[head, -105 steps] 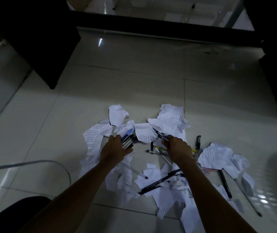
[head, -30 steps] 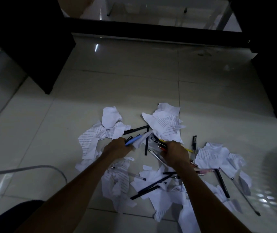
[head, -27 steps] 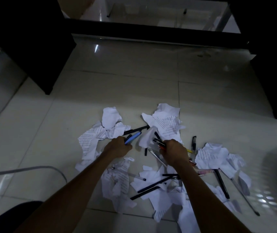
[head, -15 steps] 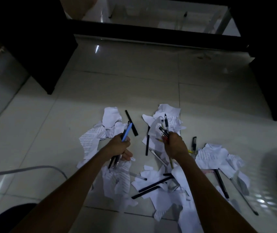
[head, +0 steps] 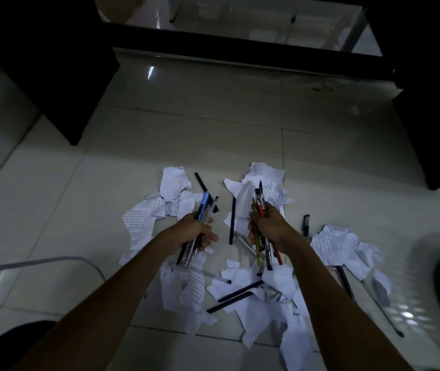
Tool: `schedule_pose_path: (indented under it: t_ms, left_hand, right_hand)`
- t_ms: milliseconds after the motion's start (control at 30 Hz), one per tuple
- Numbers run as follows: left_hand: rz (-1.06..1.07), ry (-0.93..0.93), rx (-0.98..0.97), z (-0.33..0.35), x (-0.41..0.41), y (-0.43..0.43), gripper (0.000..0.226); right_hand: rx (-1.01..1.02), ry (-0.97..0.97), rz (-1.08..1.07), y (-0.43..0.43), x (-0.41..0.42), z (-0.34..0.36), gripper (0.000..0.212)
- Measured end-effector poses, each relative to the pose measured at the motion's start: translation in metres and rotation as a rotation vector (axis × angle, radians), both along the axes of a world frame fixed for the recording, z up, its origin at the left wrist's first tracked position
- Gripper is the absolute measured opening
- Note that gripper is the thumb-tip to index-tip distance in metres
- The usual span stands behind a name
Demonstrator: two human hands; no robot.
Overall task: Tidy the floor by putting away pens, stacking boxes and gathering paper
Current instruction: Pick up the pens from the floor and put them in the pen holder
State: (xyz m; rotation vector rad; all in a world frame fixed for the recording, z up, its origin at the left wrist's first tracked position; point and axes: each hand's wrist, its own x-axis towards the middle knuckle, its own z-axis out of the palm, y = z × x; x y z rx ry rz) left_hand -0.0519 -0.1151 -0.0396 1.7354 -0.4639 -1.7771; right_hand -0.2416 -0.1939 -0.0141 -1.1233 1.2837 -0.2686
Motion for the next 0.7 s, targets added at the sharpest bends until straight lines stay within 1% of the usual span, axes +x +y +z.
schedule_pose_path:
  t_ms: [67,100,167,233,300,400,467,500,567,600,633,667,700]
  left_hand:
    - [-0.004,-0.003,-0.02,0.0,-0.001,0.0,0.02]
    - [-0.005,-0.004,-0.033,0.001,-0.002,0.0,0.018]
    - [0.005,0.0,-0.049,0.002,-0.004,0.0,0.014]
    - [0.015,-0.016,-0.061,0.005,-0.004,0.001,0.021]
    - [0.033,-0.043,-0.065,0.01,-0.004,0.002,0.028]
    - [0.087,-0.066,-0.07,0.016,-0.004,0.002,0.033]
    - [0.115,-0.076,-0.079,0.018,-0.002,0.002,0.035]
    - [0.116,-0.081,-0.084,0.019,-0.002,0.002,0.035]
    - [0.103,-0.086,-0.097,0.02,-0.003,0.002,0.033]
    - [0.097,-0.089,-0.103,0.02,-0.004,0.002,0.032]
    - [0.098,-0.094,-0.111,0.019,-0.005,0.003,0.032]
    - [0.101,-0.108,-0.121,0.018,-0.005,0.003,0.032]
    - [0.102,-0.132,-0.131,0.017,-0.006,0.002,0.033]
  right_hand:
    - [0.013,-0.017,-0.039,0.0,-0.001,-0.006,0.003]
    - [0.01,-0.017,-0.05,0.001,-0.001,-0.008,0.003]
    - [-0.033,0.015,-0.043,0.002,0.0,-0.012,0.014]
    - [-0.075,0.041,-0.027,0.004,0.002,-0.013,0.031]
    - [-0.097,0.084,-0.019,0.006,0.005,-0.009,0.039]
    - [-0.098,0.105,-0.032,0.008,0.011,-0.002,0.036]
    - [-0.101,0.067,-0.07,0.009,0.014,0.001,0.036]
    - [-0.108,0.044,-0.083,0.01,0.016,0.003,0.033]
    - [-0.115,0.012,-0.058,0.009,0.016,0.006,0.015]
    - [-0.122,-0.001,-0.034,0.009,0.016,0.007,0.01]
    - [-0.123,-0.014,-0.026,0.009,0.016,0.008,0.011]
    - [-0.111,-0.025,-0.024,0.008,0.015,0.009,0.006]
    - [-0.089,-0.051,-0.046,0.008,0.016,0.012,0.008]
